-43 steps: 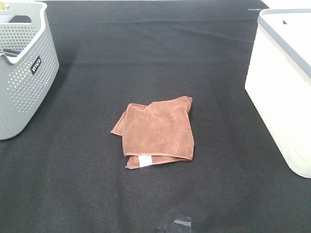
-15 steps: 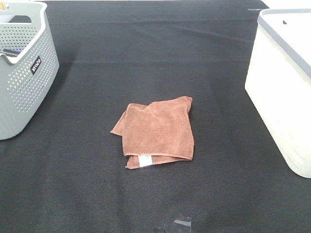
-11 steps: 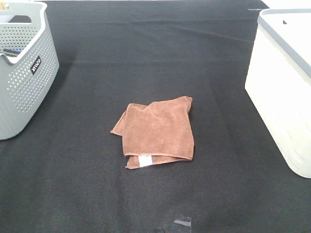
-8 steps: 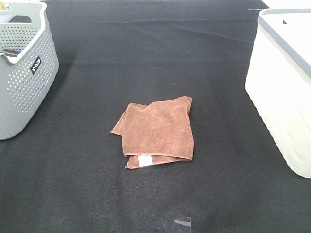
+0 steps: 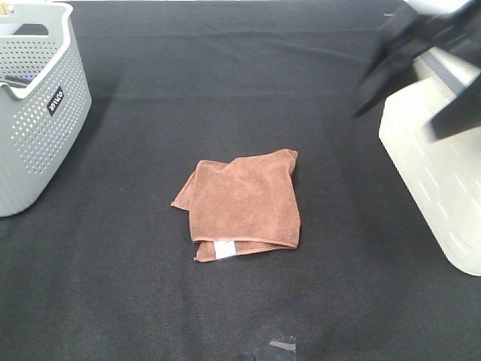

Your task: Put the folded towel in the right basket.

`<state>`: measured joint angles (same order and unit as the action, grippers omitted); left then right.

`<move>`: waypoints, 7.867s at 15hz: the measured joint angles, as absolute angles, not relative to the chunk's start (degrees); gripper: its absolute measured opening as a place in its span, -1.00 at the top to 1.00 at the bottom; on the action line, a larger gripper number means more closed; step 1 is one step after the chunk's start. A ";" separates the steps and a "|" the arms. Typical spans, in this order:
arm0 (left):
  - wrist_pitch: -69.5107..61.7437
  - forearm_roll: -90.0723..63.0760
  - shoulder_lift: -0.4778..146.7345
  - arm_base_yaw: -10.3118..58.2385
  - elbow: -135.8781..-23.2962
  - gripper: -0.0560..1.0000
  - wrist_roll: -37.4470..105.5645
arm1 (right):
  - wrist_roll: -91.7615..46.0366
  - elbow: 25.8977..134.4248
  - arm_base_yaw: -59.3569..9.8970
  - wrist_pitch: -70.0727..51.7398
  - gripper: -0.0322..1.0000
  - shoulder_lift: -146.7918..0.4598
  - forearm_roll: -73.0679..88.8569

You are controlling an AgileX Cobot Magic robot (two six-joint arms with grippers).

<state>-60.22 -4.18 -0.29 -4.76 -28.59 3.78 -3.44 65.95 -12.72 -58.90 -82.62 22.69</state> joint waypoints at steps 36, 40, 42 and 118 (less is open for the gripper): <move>-60.22 -4.18 -0.29 -4.76 -28.59 -0.98 3.78 | -29.39 72.42 -23.55 -27.10 -0.91 -126.17 59.70; -60.22 -4.18 -0.29 -4.76 -28.59 -0.98 3.78 | -29.45 74.43 -24.81 -28.07 -0.78 -126.97 60.45; -60.22 -4.18 -0.29 -4.76 -28.59 -0.98 3.78 | -29.45 74.60 -24.81 -28.13 -0.42 -127.54 60.73; -60.22 -4.18 -0.29 -4.76 -28.59 -0.98 3.78 | -6.88 32.54 1.83 -67.78 -0.94 0.00 4.93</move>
<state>-60.22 -4.18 -0.29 -4.76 -28.59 3.78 -6.88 32.54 1.83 -67.78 0.00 4.93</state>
